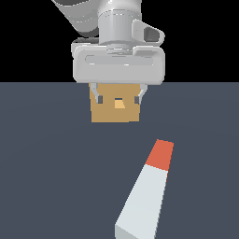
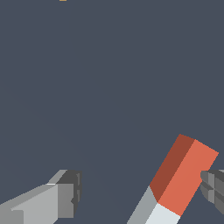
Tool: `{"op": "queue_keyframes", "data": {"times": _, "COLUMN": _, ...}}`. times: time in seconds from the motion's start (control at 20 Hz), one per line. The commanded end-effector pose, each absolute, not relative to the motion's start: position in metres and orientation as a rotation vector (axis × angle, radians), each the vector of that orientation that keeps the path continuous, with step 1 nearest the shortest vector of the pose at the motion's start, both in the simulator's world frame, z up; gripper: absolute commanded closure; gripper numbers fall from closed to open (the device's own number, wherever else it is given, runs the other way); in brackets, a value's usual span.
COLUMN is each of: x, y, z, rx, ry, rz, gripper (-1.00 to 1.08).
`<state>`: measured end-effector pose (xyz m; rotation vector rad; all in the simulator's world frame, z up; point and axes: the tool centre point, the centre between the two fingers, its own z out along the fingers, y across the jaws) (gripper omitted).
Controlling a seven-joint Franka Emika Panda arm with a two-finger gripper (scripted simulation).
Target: Insert the peg into the horizontal hole in a box.
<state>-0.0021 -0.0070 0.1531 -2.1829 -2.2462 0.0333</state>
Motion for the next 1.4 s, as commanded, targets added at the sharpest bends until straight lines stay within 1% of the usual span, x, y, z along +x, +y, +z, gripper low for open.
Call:
{"op": "queue_keyframes", "data": {"times": 0.0, "x": -0.002, "y": -0.007, "z": 0.153, "rx": -2.183, "ry": -2.246, "rz": 0.033, "gripper": -0.92}}
{"op": "queue_keyframes", "data": {"times": 0.25, "x": 0.002, "y": -0.013, "z": 0.149, "rx": -2.21, "ry": -2.22, "rz": 0.032, "gripper": -0.92}}
{"op": "queue_keyframes", "data": {"times": 0.5, "x": 0.013, "y": -0.033, "z": 0.137, "rx": -2.293, "ry": -2.138, "rz": 0.029, "gripper": -0.92}}
{"op": "queue_keyframes", "data": {"times": 0.95, "x": 0.039, "y": -0.106, "z": 0.097, "rx": -2.547, "ry": -1.837, "rz": 0.013, "gripper": -0.92}}
{"op": "queue_keyframes", "data": {"times": 1.15, "x": 0.044, "y": -0.135, "z": 0.083, "rx": -2.631, "ry": -1.718, "rz": 0.007, "gripper": -0.92}}
{"op": "queue_keyframes", "data": {"times": 1.35, "x": 0.046, "y": -0.152, "z": 0.074, "rx": -2.68, "ry": -1.64, "rz": 0.002, "gripper": -0.92}}
